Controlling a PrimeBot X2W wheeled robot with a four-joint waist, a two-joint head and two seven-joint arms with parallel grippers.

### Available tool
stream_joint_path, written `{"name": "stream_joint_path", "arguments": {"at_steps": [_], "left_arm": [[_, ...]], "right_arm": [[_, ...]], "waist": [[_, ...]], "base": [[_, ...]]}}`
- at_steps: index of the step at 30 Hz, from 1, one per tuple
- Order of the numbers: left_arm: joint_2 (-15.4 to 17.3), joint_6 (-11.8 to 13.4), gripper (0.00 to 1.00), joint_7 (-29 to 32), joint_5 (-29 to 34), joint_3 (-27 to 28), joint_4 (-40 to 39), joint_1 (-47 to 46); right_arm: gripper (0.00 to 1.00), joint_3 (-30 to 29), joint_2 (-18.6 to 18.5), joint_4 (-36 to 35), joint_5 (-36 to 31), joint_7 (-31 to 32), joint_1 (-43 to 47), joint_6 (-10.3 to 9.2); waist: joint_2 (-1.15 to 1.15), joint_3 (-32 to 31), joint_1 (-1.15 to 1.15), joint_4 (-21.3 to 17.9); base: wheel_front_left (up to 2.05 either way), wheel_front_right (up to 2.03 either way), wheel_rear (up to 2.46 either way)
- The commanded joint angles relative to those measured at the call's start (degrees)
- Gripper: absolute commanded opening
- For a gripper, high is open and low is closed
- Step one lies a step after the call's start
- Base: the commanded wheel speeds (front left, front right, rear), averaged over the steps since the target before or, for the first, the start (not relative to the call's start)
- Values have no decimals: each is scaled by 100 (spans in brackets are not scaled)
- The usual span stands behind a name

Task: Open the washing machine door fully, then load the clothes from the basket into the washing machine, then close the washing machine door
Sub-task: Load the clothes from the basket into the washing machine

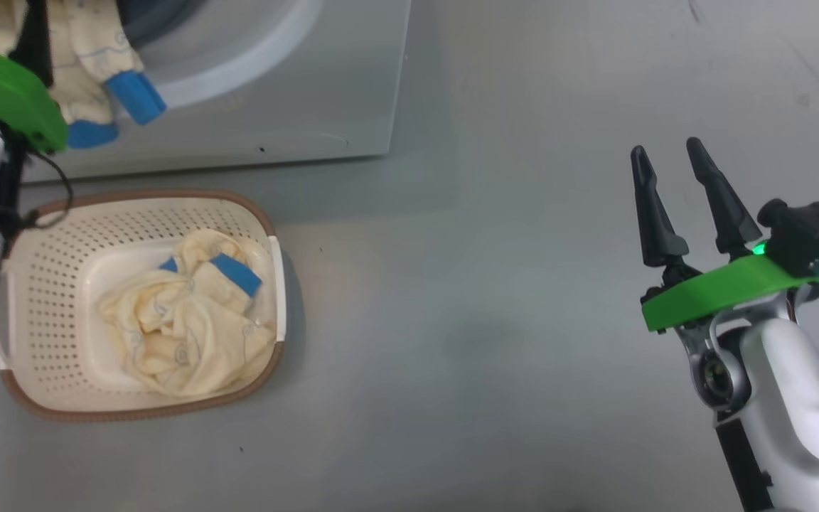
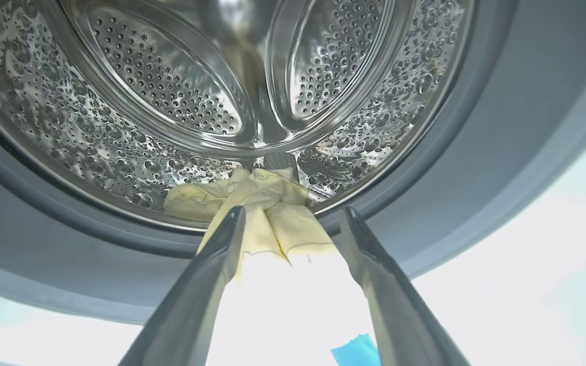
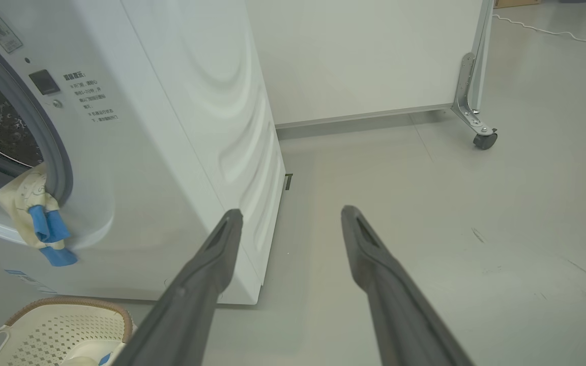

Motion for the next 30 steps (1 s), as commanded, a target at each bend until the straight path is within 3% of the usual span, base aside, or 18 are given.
{"name": "stream_joint_path", "arguments": {"at_steps": [1,5,11,19,30], "left_arm": [[217,4,100,-75,5,18,-189,81],[191,4,100,-136,-95,-23,-437,871],[164,116,100,-144,-131,388,-1390,2241],[54,750,100,-145,186,1062,-3019,4260],[-307,1131,100,-145,682,1443,-4272,5741]], "right_arm": [[100,42,-93,-177,-26,29,185,58],[100,-11,-118,-261,-22,165,473,58],[100,-117,-114,-444,-16,340,880,58],[100,-306,14,-569,-39,495,1390,58],[100,-402,128,-748,-49,637,1724,58]], "waist": [[0,-573,0,317],[0,-1138,0,478],[0,-1882,0,664],[0,-2605,0,815],[0,-2998,0,895]], "base": [[0,0,0],[0,0,0],[0,0,0],[0,0,0],[0,0,0]]}}
